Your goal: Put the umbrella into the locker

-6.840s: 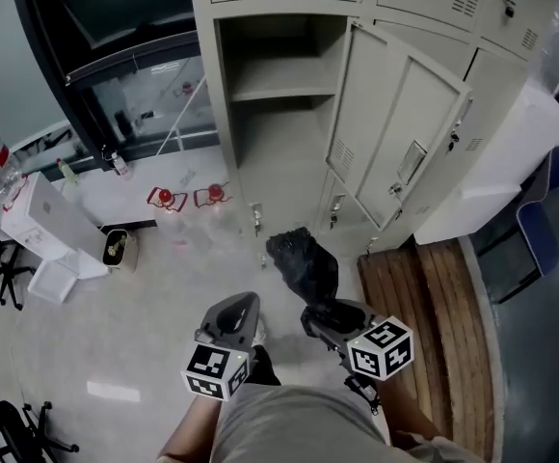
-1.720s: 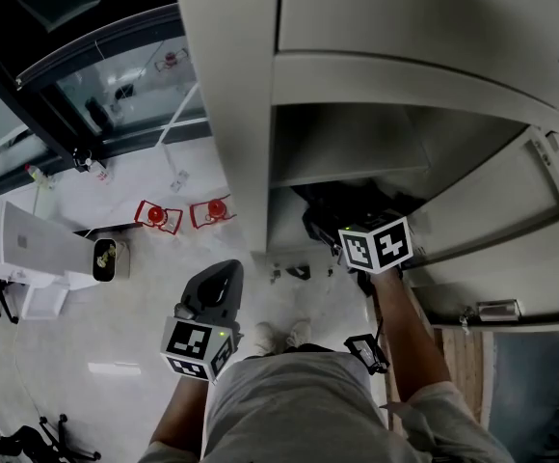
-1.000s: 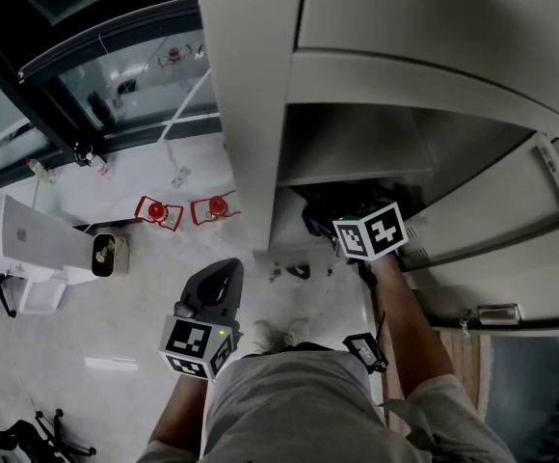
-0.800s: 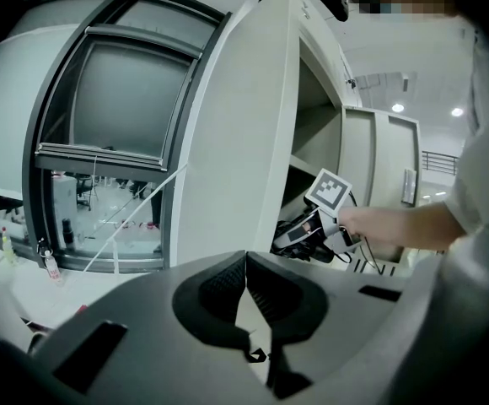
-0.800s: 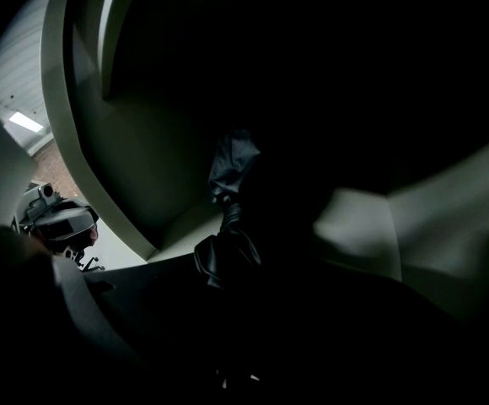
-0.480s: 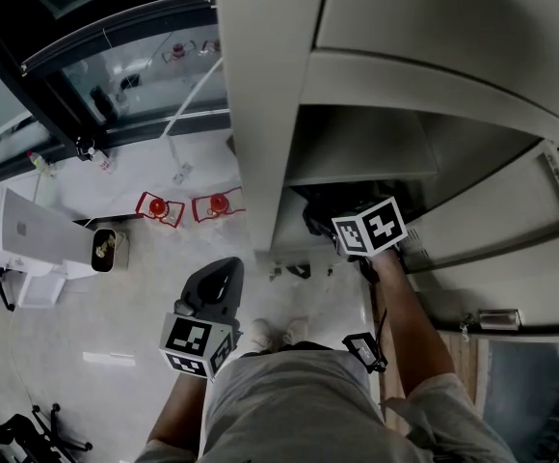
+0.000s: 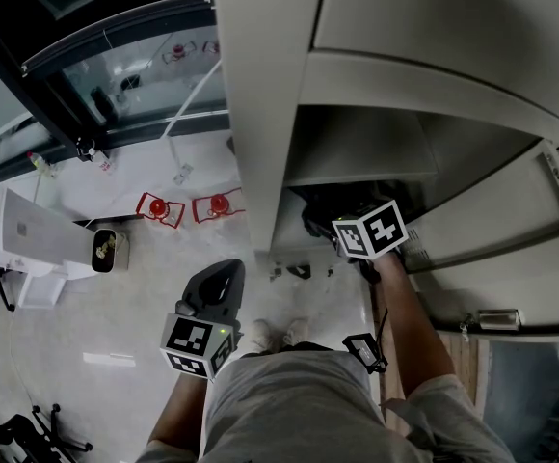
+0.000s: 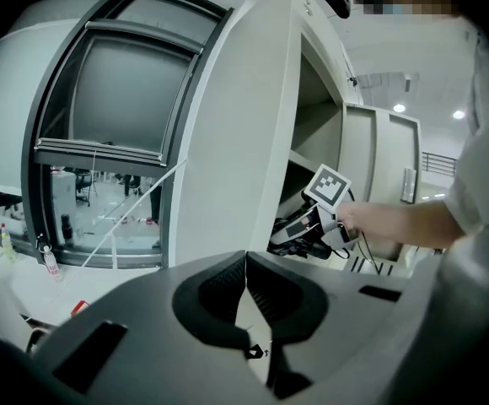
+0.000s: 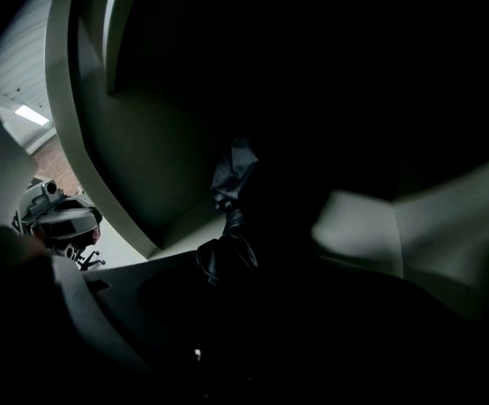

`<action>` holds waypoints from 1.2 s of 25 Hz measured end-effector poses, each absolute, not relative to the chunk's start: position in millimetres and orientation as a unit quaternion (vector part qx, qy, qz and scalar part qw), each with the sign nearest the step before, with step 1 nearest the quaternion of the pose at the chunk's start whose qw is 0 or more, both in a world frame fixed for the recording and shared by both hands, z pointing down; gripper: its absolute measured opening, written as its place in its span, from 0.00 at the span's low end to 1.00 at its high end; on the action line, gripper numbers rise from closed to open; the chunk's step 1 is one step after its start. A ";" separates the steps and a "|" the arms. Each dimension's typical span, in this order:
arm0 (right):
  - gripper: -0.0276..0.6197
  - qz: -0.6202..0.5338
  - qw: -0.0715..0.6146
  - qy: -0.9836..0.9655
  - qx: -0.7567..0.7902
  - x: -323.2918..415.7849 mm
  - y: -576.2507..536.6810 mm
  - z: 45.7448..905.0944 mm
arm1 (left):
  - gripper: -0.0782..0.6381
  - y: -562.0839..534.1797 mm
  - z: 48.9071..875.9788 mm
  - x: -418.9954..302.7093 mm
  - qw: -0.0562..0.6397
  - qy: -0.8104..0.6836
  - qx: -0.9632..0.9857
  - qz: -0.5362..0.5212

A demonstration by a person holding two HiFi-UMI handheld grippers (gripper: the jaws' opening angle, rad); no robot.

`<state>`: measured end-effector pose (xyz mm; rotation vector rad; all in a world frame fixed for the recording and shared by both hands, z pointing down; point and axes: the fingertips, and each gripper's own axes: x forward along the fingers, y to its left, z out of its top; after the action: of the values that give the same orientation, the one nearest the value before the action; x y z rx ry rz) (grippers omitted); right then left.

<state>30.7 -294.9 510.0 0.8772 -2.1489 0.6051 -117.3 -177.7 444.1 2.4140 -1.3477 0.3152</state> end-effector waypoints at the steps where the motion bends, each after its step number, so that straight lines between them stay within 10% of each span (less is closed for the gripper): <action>1: 0.44 0.236 0.360 -0.836 0.342 30.6 -295.3 509.1 | 0.13 -177.7 444.4 -117.4 0.179 -0.477 0.853 0.112; 30: 0.44 0.211 0.304 -0.852 0.370 46.3 -271.6 465.9 | 0.13 -164.7 436.6 -102.6 0.173 -0.465 0.861 0.110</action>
<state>46.3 -271.6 465.9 0.9800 -2.2579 0.5600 -102.6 -164.7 436.6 2.4416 -1.3202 0.3133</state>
